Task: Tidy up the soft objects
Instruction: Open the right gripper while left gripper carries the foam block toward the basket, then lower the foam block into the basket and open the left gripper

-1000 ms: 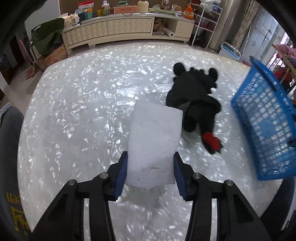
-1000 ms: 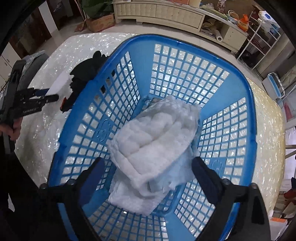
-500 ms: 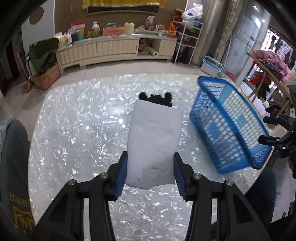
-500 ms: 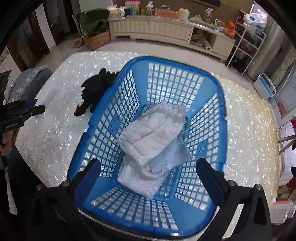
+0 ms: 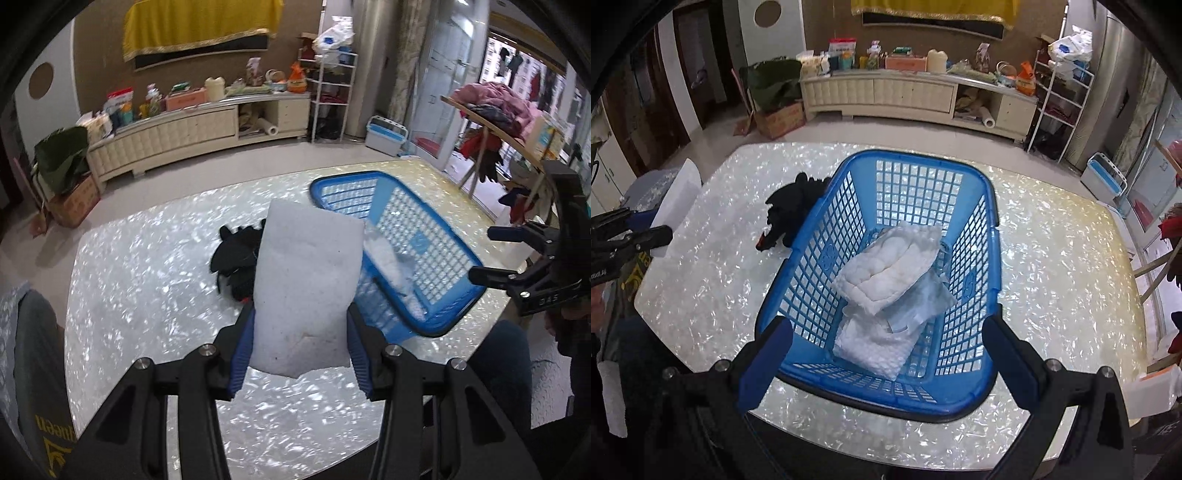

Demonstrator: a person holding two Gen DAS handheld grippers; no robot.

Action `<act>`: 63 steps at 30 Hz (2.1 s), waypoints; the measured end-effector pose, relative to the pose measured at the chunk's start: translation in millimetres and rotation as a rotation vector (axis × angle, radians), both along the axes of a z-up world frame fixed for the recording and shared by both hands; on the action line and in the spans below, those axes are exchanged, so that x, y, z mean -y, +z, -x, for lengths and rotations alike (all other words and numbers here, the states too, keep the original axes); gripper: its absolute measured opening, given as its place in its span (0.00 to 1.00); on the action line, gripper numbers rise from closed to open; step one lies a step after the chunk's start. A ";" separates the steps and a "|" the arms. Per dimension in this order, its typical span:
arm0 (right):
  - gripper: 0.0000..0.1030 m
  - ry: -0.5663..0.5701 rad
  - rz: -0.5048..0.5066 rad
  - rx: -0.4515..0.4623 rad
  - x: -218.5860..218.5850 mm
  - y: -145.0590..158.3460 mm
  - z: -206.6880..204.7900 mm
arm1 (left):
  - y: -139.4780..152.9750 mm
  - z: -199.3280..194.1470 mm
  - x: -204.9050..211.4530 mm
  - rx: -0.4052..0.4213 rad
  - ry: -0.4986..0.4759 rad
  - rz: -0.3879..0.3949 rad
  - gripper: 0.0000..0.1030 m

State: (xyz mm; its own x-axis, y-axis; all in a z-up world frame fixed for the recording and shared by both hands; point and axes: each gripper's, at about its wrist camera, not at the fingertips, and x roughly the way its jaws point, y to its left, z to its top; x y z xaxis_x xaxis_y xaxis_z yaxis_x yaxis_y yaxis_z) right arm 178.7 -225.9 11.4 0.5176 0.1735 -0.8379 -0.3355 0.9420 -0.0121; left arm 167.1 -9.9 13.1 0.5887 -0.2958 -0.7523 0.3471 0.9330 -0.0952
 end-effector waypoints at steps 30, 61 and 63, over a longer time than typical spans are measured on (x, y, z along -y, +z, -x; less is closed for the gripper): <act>1.00 -0.148 -0.115 -0.002 65.8 -43.2 -13.2 | -22.9 -58.1 156.7 -0.060 -0.304 -0.100 0.44; 1.00 -0.177 -0.170 -0.058 85.2 -60.6 -34.5 | -92.4 -118.1 210.9 -0.101 -0.434 -0.366 0.79; 1.00 -0.175 -0.176 -0.060 84.5 -58.8 -32.2 | -93.1 -117.9 213.1 -0.111 -0.442 -0.379 0.81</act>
State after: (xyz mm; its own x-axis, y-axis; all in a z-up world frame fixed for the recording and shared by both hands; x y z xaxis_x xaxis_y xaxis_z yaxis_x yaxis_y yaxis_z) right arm 210.9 -310.4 -47.4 0.5025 0.2318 -0.8329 -0.1621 0.9716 0.1726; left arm 285.0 -222.9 -80.1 0.3824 -0.1942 -0.9034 0.7178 0.6781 0.1581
